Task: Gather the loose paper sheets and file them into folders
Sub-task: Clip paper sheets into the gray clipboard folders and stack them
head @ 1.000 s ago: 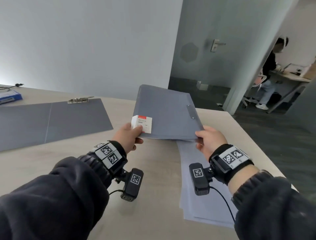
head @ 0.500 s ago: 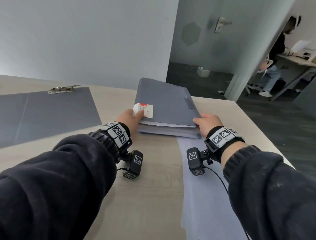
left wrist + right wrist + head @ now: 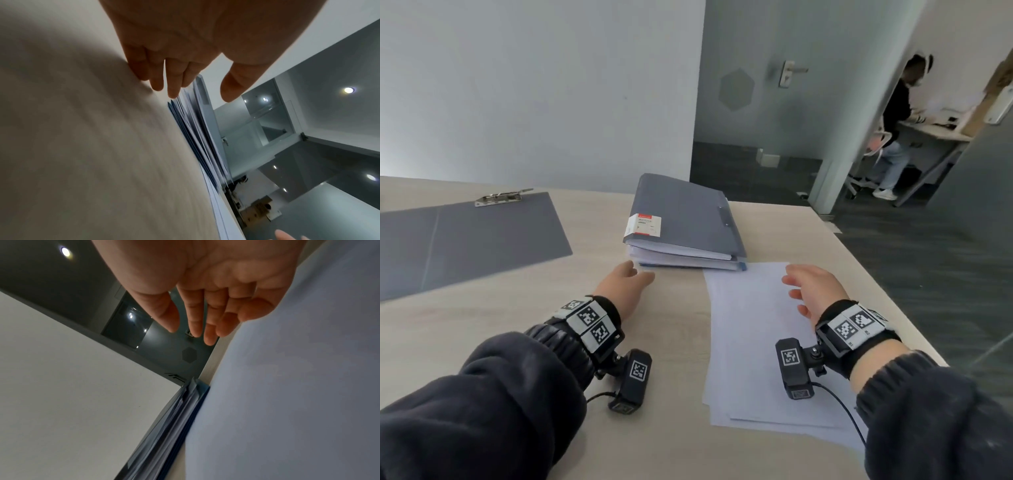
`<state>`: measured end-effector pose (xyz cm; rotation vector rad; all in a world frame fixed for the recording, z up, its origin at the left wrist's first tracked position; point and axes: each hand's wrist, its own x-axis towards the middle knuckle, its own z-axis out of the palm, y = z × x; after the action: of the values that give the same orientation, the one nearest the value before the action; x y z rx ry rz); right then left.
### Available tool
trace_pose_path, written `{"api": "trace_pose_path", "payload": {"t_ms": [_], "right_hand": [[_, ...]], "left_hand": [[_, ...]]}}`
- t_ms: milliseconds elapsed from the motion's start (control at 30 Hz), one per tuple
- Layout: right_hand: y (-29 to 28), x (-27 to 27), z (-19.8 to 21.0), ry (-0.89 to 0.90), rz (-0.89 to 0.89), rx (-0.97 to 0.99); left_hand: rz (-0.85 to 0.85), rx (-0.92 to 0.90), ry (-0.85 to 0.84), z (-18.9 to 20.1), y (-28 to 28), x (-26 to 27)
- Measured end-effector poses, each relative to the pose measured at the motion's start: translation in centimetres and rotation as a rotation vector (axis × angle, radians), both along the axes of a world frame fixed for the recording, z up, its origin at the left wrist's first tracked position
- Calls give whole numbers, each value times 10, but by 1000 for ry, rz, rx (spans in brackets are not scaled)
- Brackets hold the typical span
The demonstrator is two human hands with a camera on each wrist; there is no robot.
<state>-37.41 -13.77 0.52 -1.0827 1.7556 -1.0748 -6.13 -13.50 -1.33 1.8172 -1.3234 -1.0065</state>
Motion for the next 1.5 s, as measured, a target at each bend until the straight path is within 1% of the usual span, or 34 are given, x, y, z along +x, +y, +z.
{"api": "trace_pose_path", "payload": {"t_ms": [33, 100, 200, 267, 300, 367, 400, 433, 467, 533, 567, 600, 667, 700, 733, 800, 867, 967, 1067, 1167, 1233, 1333, 1433, 1500], "right_hand": [[8, -7, -4, 22, 1, 7], [32, -25, -9, 52, -18, 5], [66, -47, -12, 96, -10, 16], [82, -56, -14, 152, 62, 46], [90, -58, -13, 192, 120, 69], [102, -60, -12, 271, 226, 117], [106, -60, -10, 288, 256, 134], [108, -62, -8, 287, 263, 145], [111, -65, -6, 269, 257, 151], [116, -72, -2, 209, 208, 153], [121, -76, 0, 184, 179, 154], [125, -80, 2, 170, 151, 158], [135, -91, 2, 145, 99, 182], [141, -96, 1, 123, 68, 200], [146, -101, 1, 91, 31, 216], [157, -109, -1, 22, -32, 224], [164, -117, -3, -31, -59, 231], [171, -126, -5, -128, -92, 223], [172, -132, -6, -131, -129, 209], [170, -132, -4, -213, -175, 151], [168, -129, -3, -266, -200, 102], [166, -126, -6, -235, -150, 57], [165, -123, -8, -138, -123, 21], [163, -123, -11, -56, -83, 30]], "left_hand": [[-18, 16, 27, -1, 9, -5], [-108, 58, 41, 0, 30, -24], [-252, 104, -21, -1, 52, -57], [-356, 129, -112, 2, 62, -77], [-405, 151, -186, 6, 65, -88], [-460, 198, -306, 11, 72, -105], [-434, 200, -273, 11, 72, -111], [-446, 248, -245, 13, 72, -117], [-467, 294, -262, 14, 71, -120], [-488, 260, -379, 10, 73, -125], [-521, 244, -410, 11, 77, -126], [-549, 222, -414, 14, 82, -128], [-543, 239, -416, 16, 90, -132], [-576, 249, -404, 19, 97, -135], [-673, 232, -459, 20, 102, -138], [-799, 198, -608, 21, 114, -147], [-856, 137, -673, 17, 116, -154], [-801, 171, -596, 14, 121, -158], [-780, 204, -536, 13, 123, -157], [-721, 229, -382, 9, 124, -151], [-713, 226, -332, 9, 126, -148], [-731, 218, -359, 9, 128, -147], [-747, 213, -384, 10, 129, -147], [-753, 196, -393, 10, 129, -147]]}}
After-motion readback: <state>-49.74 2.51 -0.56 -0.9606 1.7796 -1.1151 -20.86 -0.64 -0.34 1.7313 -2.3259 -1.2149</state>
